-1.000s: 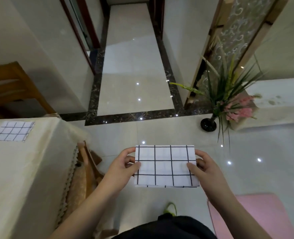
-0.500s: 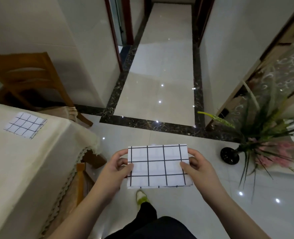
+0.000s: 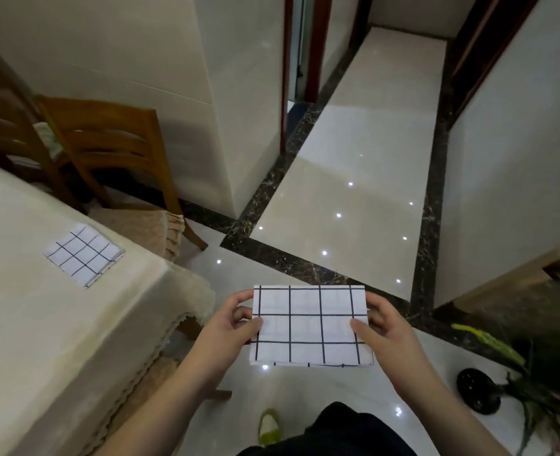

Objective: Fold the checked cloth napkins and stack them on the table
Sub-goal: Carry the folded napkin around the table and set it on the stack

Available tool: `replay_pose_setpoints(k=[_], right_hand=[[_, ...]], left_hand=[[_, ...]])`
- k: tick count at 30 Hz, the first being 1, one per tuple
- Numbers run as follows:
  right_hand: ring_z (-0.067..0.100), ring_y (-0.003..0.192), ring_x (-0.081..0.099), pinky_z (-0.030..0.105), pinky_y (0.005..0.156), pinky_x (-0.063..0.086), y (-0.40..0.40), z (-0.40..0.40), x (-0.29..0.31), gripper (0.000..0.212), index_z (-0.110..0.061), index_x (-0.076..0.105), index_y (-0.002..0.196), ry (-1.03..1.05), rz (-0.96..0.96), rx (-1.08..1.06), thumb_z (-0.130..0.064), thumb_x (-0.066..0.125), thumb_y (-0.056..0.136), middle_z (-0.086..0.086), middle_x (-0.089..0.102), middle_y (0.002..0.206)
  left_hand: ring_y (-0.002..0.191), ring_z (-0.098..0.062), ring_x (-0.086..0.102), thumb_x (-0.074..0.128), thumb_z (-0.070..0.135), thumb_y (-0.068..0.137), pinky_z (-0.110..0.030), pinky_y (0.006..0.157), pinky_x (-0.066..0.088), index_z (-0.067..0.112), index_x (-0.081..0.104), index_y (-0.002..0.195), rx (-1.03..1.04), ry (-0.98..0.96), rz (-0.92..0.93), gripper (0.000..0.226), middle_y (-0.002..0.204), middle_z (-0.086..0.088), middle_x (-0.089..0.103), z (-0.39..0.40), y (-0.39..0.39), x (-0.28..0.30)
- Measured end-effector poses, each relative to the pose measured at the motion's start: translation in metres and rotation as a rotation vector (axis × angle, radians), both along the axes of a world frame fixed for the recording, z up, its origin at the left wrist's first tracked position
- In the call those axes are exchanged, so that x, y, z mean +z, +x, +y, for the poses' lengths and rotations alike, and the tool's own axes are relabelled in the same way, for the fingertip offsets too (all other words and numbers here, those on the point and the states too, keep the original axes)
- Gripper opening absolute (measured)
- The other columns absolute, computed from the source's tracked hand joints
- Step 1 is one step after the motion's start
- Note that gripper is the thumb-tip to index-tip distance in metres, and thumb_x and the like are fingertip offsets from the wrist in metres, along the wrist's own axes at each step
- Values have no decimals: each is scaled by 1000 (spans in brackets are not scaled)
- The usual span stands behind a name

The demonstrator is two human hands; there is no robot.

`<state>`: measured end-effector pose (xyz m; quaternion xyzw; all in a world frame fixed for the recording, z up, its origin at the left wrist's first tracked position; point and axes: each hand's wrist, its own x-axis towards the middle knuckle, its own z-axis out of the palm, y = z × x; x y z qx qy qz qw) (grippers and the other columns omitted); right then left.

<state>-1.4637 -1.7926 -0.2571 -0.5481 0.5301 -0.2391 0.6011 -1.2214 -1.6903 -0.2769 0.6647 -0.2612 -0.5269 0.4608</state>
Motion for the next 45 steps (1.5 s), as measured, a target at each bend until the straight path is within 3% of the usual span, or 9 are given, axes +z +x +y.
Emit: replay_pose_setpoints(k=[4, 10, 20, 26, 34, 45], right_hand=[[10, 91, 71, 26, 74, 58, 25, -51, -10, 39, -29, 59, 120, 35, -10, 68, -2, 60, 92, -5, 75, 102], [5, 89, 70, 18, 65, 55, 71, -148, -22, 38, -26, 59, 121, 83, -60, 200, -1, 59, 93, -13, 75, 98], [19, 101, 70, 45, 87, 57, 158, -268, -26, 40, -33, 60, 121, 116, -56, 440, -5, 60, 93, -4, 73, 107], [18, 101, 69, 48, 89, 57, 230, -296, -34, 40, -32, 59, 123, 113, -12, 589, -6, 61, 93, -3, 73, 108], [13, 98, 70, 34, 84, 59, 361, -311, -33, 39, -32, 58, 123, 86, 16, 780, -6, 60, 94, -3, 74, 108], [13, 98, 71, 36, 82, 59, 523, -295, -27, 41, -21, 55, 130, 113, 51, 939, -2, 58, 94, -4, 75, 105]], left_hand=[[95, -32, 70, 68, 23, 81, -53, 93, 52, 37, 59, 123, 105, 15, 8, 44, 103, -15, 70, -35, 17, -9], [92, -30, 71, 62, 8, 93, -51, 93, 53, 32, 56, 125, 238, 79, -33, 41, 100, -11, 72, -98, 43, -18], [92, -27, 70, 63, 7, 92, -50, 94, 52, 27, 54, 128, 482, 89, -102, 42, 103, -10, 72, -174, 86, -4], [92, -37, 67, 64, 11, 92, -53, 92, 52, 33, 55, 125, 639, 109, -76, 41, 99, -11, 71, -176, 127, -12], [91, -23, 72, 63, 11, 92, -48, 87, 56, 35, 58, 123, 811, 75, -36, 40, 100, -7, 73, -172, 215, -28], [95, -26, 69, 63, 8, 92, -41, 89, 56, 34, 59, 123, 1024, 42, -12, 41, 98, -7, 72, -145, 329, -29]])
